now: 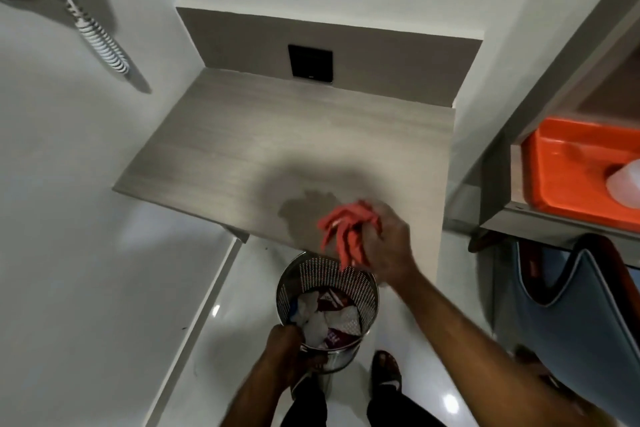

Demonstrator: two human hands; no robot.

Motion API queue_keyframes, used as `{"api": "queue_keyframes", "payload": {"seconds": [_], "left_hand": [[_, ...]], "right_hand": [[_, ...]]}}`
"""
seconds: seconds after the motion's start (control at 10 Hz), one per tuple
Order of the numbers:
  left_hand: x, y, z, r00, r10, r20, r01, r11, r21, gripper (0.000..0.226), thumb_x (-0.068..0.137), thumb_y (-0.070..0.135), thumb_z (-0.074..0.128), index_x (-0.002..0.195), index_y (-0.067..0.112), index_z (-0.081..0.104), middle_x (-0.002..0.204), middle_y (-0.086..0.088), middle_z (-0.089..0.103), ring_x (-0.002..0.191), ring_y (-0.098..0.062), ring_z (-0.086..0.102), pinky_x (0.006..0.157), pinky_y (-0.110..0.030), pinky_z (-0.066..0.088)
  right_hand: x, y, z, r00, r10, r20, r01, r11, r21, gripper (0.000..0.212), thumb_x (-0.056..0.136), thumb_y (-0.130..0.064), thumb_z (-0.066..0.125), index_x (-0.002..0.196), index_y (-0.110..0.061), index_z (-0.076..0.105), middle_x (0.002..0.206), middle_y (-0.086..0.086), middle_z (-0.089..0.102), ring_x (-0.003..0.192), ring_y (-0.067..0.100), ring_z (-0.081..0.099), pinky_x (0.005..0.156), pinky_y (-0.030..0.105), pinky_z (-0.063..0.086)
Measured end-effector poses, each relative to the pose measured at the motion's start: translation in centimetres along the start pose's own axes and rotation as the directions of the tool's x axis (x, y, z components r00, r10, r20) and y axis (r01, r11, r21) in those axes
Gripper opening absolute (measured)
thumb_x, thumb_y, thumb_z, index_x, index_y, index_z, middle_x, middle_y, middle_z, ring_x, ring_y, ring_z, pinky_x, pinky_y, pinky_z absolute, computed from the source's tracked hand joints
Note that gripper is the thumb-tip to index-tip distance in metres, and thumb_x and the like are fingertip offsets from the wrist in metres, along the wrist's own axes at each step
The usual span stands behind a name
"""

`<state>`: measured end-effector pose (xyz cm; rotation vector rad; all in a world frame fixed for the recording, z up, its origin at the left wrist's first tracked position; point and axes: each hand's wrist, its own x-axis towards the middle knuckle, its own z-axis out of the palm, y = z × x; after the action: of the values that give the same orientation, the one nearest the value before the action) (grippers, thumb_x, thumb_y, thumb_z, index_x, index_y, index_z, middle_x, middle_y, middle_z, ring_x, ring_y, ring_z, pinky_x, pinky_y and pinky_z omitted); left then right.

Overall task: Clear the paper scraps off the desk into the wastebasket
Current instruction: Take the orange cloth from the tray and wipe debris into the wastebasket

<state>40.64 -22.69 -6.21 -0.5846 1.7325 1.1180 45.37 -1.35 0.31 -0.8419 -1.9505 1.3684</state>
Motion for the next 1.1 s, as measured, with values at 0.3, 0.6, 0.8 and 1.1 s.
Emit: {"api": "queue_keyframes", "payload": {"seconds": [0.3, 0.6, 0.8, 1.1], "left_hand": [[0.5, 2.8, -4.1, 0.983, -0.047, 0.175, 0.049, 0.999, -0.007, 0.024, 0.092, -0.002, 0.058, 0.114, -0.008, 0.065, 0.106, -0.032, 0.071, 0.091, -0.045, 0.070, 0.053, -0.041, 0.062], [3.2, 3.3, -7.6, 0.970, -0.044, 0.239, 0.030, 0.998, 0.059, 0.030, 0.092, -0.004, 0.051, 0.120, -0.005, 0.062, 0.117, -0.032, 0.067, 0.100, -0.050, 0.067, 0.079, -0.062, 0.060], [5.1, 0.2, -7.9, 0.975, 0.026, 0.220, -0.089, 0.955, 0.282, 0.038, 0.090, 0.034, 0.066, 0.124, 0.019, 0.058, 0.106, -0.019, 0.074, 0.085, -0.038, 0.076, 0.062, -0.049, 0.064], [17.8, -8.1, -3.2, 0.968, -0.134, 0.211, 0.042, 0.920, 0.390, 0.029, 0.090, 0.026, 0.066, 0.116, 0.014, 0.068, 0.101, -0.015, 0.078, 0.083, -0.030, 0.077, 0.063, -0.039, 0.062]], "right_hand": [[7.1, 6.1, 4.5, 0.983, 0.171, 0.062, -0.062, 0.638, -0.768, 0.063, 0.083, -0.013, 0.052, 0.144, -0.004, 0.040, 0.152, 0.023, 0.038, 0.141, 0.041, 0.029, 0.114, 0.052, 0.026], [-3.9, 4.2, 10.8, 0.845, -0.044, 0.533, 0.339, 0.815, -0.470, 0.058, 0.073, -0.004, 0.059, 0.131, -0.009, 0.061, 0.141, 0.013, 0.056, 0.137, 0.033, 0.043, 0.115, 0.050, 0.025], [-13.7, 6.7, 9.3, 0.865, 0.181, 0.469, 0.005, 0.929, -0.370, 0.049, 0.075, -0.002, 0.056, 0.122, -0.010, 0.068, 0.129, 0.010, 0.065, 0.124, 0.020, 0.056, 0.103, 0.035, 0.046], [-19.2, 18.1, 5.9, 0.933, 0.351, 0.081, -0.292, 0.868, -0.400, 0.045, 0.089, -0.016, 0.048, 0.129, 0.002, 0.060, 0.136, 0.020, 0.058, 0.128, 0.035, 0.053, 0.107, 0.052, 0.041]]}}
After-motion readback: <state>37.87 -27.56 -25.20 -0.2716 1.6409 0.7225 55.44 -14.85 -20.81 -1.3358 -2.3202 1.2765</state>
